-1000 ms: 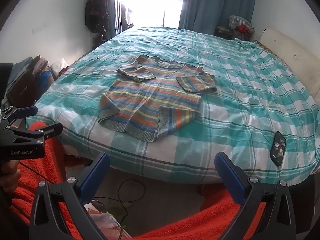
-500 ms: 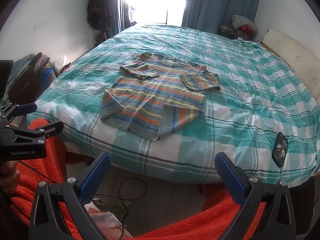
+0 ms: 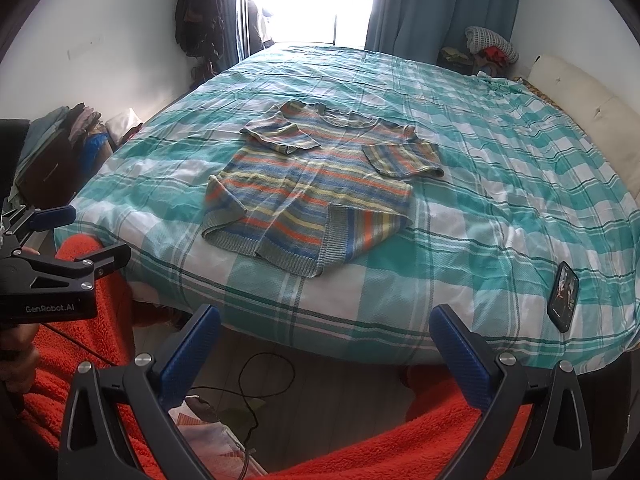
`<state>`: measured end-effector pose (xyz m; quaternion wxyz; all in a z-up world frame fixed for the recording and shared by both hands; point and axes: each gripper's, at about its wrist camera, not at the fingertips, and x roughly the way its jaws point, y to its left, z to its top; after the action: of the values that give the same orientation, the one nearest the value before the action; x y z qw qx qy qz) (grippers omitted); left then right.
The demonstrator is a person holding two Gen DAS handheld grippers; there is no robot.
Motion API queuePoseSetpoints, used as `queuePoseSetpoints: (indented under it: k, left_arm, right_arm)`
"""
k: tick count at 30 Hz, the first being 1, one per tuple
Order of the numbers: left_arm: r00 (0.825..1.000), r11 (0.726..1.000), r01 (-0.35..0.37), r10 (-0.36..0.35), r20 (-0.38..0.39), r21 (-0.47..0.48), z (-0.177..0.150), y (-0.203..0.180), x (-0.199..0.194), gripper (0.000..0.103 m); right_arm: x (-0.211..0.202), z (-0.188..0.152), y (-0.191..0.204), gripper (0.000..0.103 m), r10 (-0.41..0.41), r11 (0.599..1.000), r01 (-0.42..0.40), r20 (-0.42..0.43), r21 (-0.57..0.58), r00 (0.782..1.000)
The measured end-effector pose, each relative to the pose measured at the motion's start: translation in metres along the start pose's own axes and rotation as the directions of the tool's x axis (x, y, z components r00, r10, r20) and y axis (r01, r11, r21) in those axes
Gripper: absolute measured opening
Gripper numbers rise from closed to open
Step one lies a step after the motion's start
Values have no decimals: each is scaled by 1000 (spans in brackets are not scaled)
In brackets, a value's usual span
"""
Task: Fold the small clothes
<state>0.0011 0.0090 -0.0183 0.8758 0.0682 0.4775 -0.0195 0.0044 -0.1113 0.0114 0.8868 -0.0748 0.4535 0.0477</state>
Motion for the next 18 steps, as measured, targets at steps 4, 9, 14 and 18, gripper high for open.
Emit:
queuePoseSetpoints:
  k: [4, 9, 14, 18]
  left_arm:
    - [1000, 1000, -1, 0, -7, -5, -1, 1, 1, 103]
    - [1000, 1000, -2, 2, -12, -2, -1, 1, 2, 103]
    - [1000, 1000, -5, 5, -18, 3, -2, 0, 4, 103]
    - [1000, 1000, -7, 7, -27, 6, -2, 0, 5, 103]
  right_arm:
    - [0, 0, 1, 103, 0, 1000, 0, 1, 0, 1000]
    - [0, 1, 0, 103, 0, 1000, 0, 0, 0, 1000]
    - [2, 0, 3, 103, 3, 1000, -3, -4, 1, 1000]
    - [5, 0, 6, 103, 8, 1000, -8, -9, -1, 1000]
